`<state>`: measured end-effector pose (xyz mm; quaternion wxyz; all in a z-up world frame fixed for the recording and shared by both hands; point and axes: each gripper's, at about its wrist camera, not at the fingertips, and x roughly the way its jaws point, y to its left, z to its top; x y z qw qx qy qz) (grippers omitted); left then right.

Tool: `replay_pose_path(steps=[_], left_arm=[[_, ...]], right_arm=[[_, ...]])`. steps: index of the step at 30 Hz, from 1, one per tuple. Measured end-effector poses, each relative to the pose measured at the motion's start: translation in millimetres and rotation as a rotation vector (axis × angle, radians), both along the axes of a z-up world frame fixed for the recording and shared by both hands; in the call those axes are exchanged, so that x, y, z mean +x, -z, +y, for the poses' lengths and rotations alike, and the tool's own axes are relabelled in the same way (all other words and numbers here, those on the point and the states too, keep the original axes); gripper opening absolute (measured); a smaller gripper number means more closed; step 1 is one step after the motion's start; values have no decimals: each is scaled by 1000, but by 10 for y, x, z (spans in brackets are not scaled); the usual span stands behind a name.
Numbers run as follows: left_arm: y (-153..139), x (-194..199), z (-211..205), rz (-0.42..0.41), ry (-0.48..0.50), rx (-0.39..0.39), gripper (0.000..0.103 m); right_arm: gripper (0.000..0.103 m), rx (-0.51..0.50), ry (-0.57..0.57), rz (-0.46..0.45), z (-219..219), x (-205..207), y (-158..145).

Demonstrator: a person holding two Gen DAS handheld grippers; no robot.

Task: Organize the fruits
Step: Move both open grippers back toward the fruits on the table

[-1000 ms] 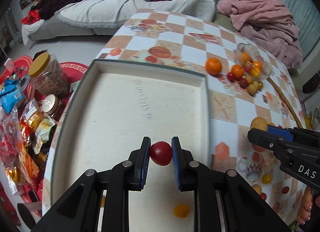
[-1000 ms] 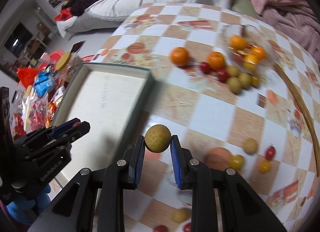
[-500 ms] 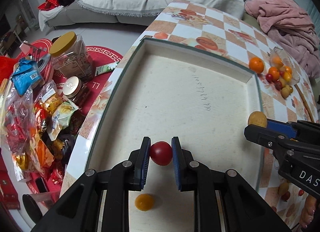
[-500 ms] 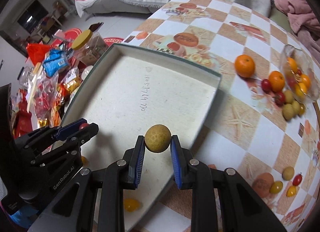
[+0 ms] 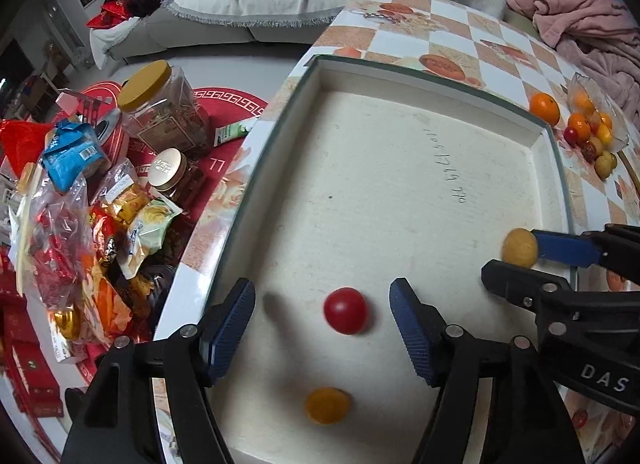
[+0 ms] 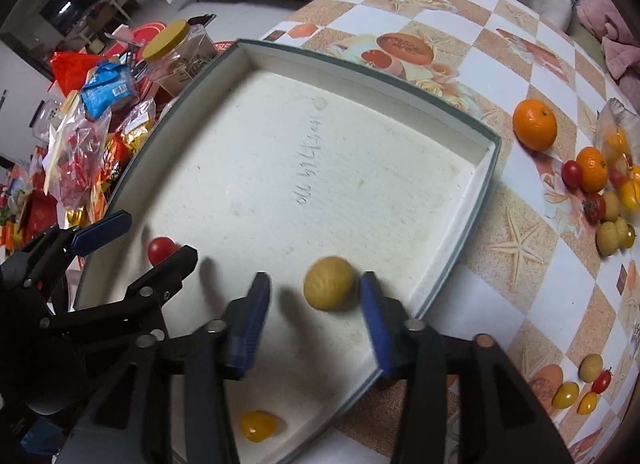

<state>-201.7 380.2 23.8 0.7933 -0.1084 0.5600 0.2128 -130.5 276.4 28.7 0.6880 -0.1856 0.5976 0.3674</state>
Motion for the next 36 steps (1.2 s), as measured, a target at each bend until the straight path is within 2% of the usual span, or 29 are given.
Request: replay_pose_path(steps=[3,5,7,11,13,16,19,22,25,26,29,31,36], left_arm=[[-36,-36,42,-5,-16,-12,71],[-117,-56,22,-21,-10,-2,71],[-212,-68,-28,-35,9,5,71],[-375,-93,-164,-65,66,-44,73],[-436,-126,-272,-71,101,-96,73],[-451,-148,-448,-28,157,-140,73],[-488,-177,-673,11,221,-113,73],[-522,-185,-889,39,285,-120,73],[-553,-173,-1107,59,350,-155,73],[-573,-159,-1196,66,382,-161,73],[-644,-127,-1423,63,454,-140,73],[-658,-97,-1538,70,483,-145,73],[-588,-20,-1869,106,549,-147,73]], right_arm=[[80,30,17,-19,-44,10,-139],[81,59,34,-39,-117,17,-311],[86,75,63,-36,-210,33,-445],[90,93,152,30,-515,63,-582],[103,91,213,54,-741,63,-617],[103,101,307,101,-1150,47,-631],[103,119,402,141,-1561,-6,-635],[103,141,496,190,-1938,-92,-635],[103,89,539,243,-2214,-235,-589],[103,29,530,264,-2283,-303,-548],[103,-150,545,219,-2478,-424,-476],[103,-234,578,198,-2658,-482,-405],[103,-258,697,260,-3114,-497,-254]])
